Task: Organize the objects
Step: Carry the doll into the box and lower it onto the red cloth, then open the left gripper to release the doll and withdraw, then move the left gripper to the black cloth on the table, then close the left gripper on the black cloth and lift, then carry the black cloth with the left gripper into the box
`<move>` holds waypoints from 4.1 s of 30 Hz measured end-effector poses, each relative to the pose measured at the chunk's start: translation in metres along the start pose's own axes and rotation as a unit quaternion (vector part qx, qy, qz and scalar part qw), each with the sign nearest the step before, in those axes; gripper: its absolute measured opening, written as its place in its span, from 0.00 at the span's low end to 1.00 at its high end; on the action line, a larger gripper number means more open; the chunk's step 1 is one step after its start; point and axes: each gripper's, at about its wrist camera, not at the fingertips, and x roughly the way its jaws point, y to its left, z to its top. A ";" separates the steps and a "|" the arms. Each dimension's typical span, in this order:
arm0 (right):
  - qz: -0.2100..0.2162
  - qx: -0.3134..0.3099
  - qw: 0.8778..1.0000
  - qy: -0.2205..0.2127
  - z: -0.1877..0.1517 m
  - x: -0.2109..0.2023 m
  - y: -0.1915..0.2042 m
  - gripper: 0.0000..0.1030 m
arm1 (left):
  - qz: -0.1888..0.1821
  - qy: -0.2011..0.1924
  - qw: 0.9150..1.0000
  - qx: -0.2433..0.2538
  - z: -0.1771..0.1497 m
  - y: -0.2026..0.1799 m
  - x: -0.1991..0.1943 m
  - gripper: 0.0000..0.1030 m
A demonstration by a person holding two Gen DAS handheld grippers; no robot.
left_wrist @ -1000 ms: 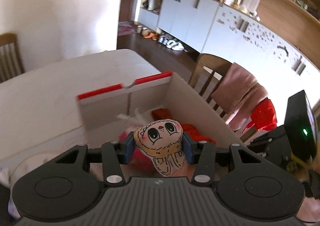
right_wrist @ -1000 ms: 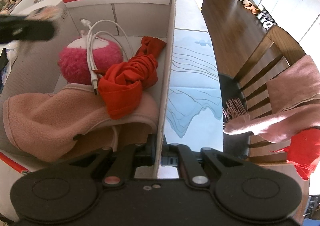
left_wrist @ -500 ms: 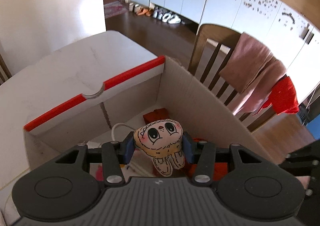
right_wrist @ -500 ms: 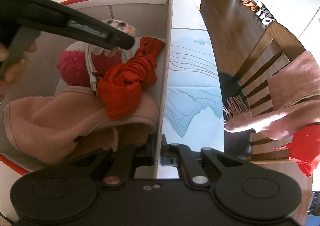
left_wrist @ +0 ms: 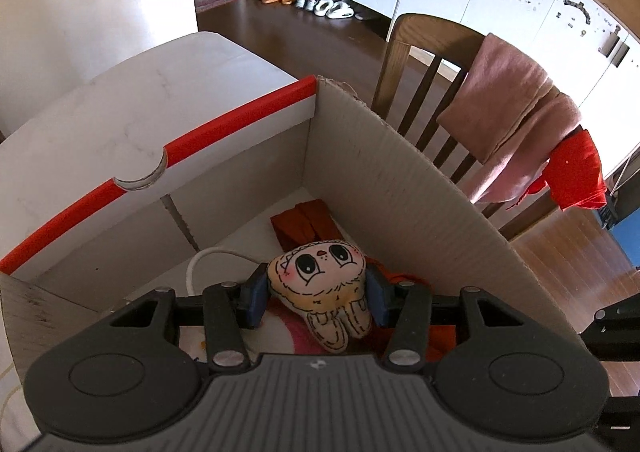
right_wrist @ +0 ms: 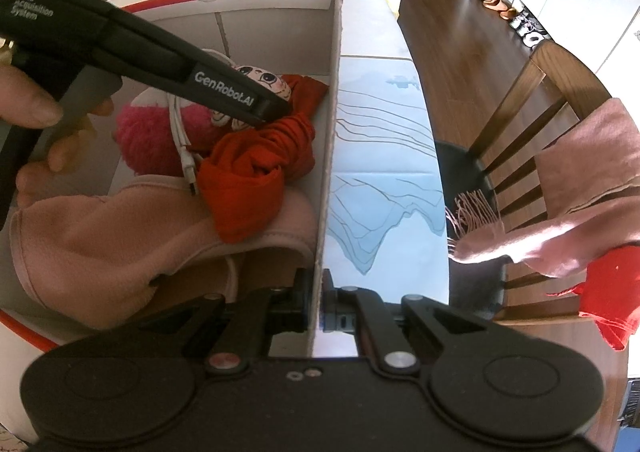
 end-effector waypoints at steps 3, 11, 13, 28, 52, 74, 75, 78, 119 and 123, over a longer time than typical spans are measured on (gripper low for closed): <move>-0.001 -0.001 1.000 0.000 0.000 -0.001 0.001 0.03 | 0.002 -0.001 1.000 0.003 0.000 0.000 0.000 0.48; -0.001 -0.003 1.000 0.000 -0.001 -0.002 0.000 0.03 | -0.005 -0.018 1.000 0.000 -0.006 0.001 -0.016 0.63; -0.001 -0.003 1.000 0.000 -0.001 -0.002 0.000 0.03 | -0.007 -0.024 1.000 -0.001 -0.008 0.001 -0.023 0.63; -0.001 -0.011 1.000 0.004 -0.008 -0.005 -0.001 0.05 | 0.012 -0.107 0.991 -0.081 -0.053 0.028 -0.123 0.63; -0.007 -0.016 1.000 -0.009 -0.005 -0.017 0.002 0.04 | 0.117 -0.133 0.963 -0.204 -0.197 0.151 -0.215 0.79; -0.022 -0.013 1.000 0.007 -0.005 -0.014 0.006 0.04 | 0.152 -0.051 0.984 -0.076 -0.235 0.231 -0.171 0.99; -0.023 -0.013 1.000 0.008 -0.005 -0.013 0.006 0.04 | 0.153 -0.049 0.984 -0.074 -0.234 0.233 -0.168 0.99; -0.026 -0.013 1.000 0.012 -0.004 -0.012 0.007 0.04 | 0.154 -0.030 0.985 -0.068 -0.233 0.241 -0.156 0.99; -0.027 -0.016 0.999 0.011 -0.005 -0.011 0.006 0.03 | 0.124 -0.067 0.967 -0.211 -0.261 0.267 -0.185 0.16; -0.025 -0.015 1.000 0.008 -0.005 -0.012 0.006 0.03 | 0.117 -0.071 0.962 -0.237 -0.260 0.255 -0.201 0.16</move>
